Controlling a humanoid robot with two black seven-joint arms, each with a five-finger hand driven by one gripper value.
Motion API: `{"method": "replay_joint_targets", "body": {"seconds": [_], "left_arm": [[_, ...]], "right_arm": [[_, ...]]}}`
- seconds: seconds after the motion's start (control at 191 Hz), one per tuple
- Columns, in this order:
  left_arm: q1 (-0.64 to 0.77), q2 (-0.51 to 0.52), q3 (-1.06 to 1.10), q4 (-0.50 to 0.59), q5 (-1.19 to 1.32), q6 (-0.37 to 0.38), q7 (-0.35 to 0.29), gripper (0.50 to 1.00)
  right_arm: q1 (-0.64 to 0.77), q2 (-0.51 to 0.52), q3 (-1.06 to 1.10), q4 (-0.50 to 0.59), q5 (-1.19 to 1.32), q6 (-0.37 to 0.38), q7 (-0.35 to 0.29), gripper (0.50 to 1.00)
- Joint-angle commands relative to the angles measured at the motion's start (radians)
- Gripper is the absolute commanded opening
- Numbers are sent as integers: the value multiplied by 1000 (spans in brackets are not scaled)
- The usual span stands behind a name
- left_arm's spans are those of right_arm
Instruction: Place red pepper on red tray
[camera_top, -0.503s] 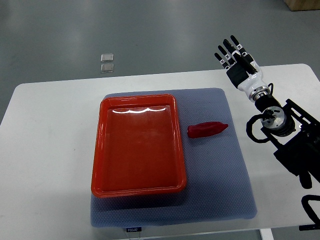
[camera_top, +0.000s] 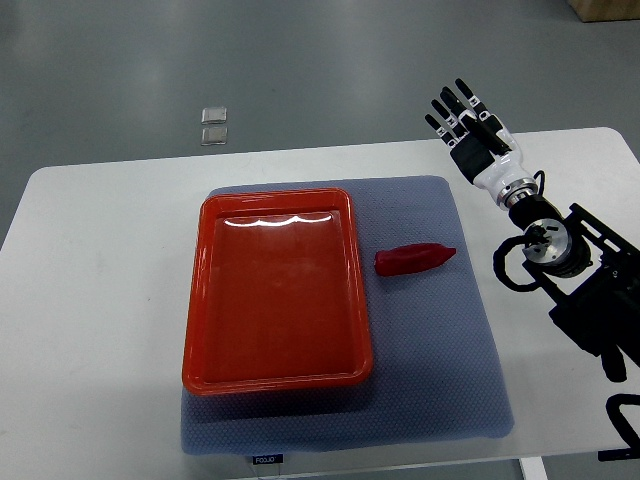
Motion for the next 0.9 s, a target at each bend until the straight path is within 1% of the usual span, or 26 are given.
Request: {"method": "replay_joint_targets", "body": {"seconds": [0.0,0.031,0.12,0.183,0.251,0.335,0.393,0.424,0.471,0.565,0.67,0.723,0.801,0.895], "left_arm": [[0,0,0,1,0,0,-1,1000],[-1,0,0,1,0,0,-1,1000],[0,0,3,0,0,0,-1,1000],[0,0,3,-2,0,-1,-1,1000],[0,0,3,-5,0,-1,-1,1000],[-1,0,3,-6,0,-1,-1,1000],[-1,0,3,-5,0,-1,-1,1000],[-1,0,3,-3,0,-1,-1,1000],[-1,0,3,-3,0,-1,-1,1000],[-1,0,3,-2,0,-1,-1,1000],[-1,0,3,-2,0,-1,-1,1000],[-1,0,3,-3,0,-1,-1,1000],[-3,0,3,-5,0,-1,-1,1000],[-1,0,3,-6,0,-3,-1,1000]], "right_arm": [[13,-17,-44,1,-92,13,-5,924],[20,-37,-72,1,-149,22,-8,924],[66,-86,-162,1,-318,54,-42,921],[102,-124,-245,5,-436,88,-62,921],[161,-188,-340,12,-546,128,-77,921],[230,-253,-458,49,-617,160,-88,921],[310,-302,-584,84,-651,180,-89,921],[338,-314,-630,95,-658,183,-89,924],[416,-339,-745,121,-669,195,-89,923],[528,-366,-919,172,-684,211,-92,924],[622,-376,-1054,215,-700,209,-135,921],[634,-371,-1083,225,-700,205,-157,921],[640,-365,-1118,244,-700,203,-213,921],[640,-357,-1129,252,-700,198,-235,921]]}}
